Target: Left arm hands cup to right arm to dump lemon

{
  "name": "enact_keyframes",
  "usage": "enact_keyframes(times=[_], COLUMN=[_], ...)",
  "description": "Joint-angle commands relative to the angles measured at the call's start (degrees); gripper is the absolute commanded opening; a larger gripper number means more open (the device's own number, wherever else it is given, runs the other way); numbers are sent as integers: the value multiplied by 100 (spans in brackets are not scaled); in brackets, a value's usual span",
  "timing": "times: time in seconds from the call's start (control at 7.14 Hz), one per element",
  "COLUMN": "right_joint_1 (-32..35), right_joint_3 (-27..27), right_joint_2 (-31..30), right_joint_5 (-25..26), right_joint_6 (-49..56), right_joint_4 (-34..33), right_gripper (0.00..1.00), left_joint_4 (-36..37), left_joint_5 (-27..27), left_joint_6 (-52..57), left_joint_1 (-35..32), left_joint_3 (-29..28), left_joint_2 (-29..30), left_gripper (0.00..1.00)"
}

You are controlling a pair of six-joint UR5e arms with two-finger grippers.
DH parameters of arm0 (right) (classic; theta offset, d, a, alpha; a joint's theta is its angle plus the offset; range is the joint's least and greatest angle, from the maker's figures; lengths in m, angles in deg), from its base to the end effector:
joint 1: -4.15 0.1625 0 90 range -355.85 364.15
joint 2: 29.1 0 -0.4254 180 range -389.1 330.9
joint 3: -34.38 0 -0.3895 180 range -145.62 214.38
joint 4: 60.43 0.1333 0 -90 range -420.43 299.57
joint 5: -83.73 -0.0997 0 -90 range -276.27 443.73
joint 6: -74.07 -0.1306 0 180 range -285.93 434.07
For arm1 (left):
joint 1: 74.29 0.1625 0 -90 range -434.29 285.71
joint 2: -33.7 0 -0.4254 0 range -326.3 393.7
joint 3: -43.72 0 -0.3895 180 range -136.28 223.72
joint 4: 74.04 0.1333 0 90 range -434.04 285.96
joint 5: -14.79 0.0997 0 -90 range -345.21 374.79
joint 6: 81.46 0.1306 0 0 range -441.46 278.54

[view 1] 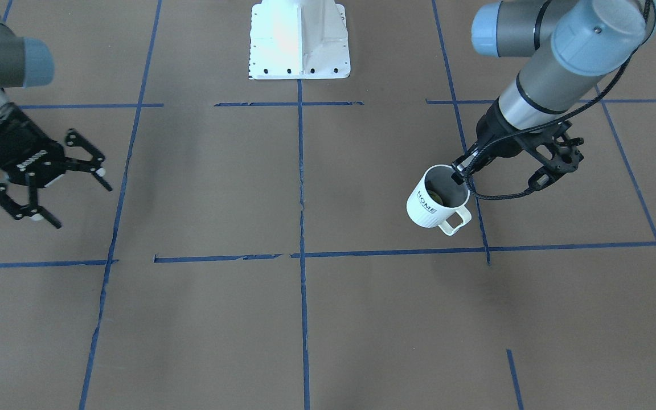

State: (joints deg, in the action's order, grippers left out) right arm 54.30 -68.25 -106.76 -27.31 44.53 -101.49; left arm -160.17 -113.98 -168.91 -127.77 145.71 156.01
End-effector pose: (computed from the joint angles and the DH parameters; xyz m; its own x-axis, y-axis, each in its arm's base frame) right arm -0.3109 -0.5074 0.3516 0.5186 -0.6458 0.5603 -0.0898 0.6105 0.7869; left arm 0.3443 -0.5515 0.2629 0.4697 -0.5760 -0.6691 0.3644 0.8168 -0.4473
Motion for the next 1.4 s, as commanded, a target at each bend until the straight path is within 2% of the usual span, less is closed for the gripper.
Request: enact_keyframes(times=[0.0,0.14,0.28,0.42,0.56,1.26], right_joint_1=[-1545,-2188,-2664,-2878,-2924,-2968], right_joint_3=[59,199,218,253,392,420], right_joint_2=[747,1048,1068,1234,1357,1385], right_joint_5=[1954,3112,4020,4299,4328,4328], right_joint_6=[-254,-254,-236,-227,-227,-201], right_joint_4=[327,344,353,336,336,327], right_gripper=[99,99,99,99,99,99], left_joint_4=[-71,-71,-71,-80,-71,-115], left_joint_5=[80,80,71,71,37,36], left_joint_6=[-534,-632,-720,-904,-1036,-1537], left_joint_1=[196,250,302,434,478,970], left_joint_3=[-563,-705,-706,-741,-733,-662], left_joint_2=[659,880,978,1153,1303,1647], left_gripper=[0,0,0,0,0,0])
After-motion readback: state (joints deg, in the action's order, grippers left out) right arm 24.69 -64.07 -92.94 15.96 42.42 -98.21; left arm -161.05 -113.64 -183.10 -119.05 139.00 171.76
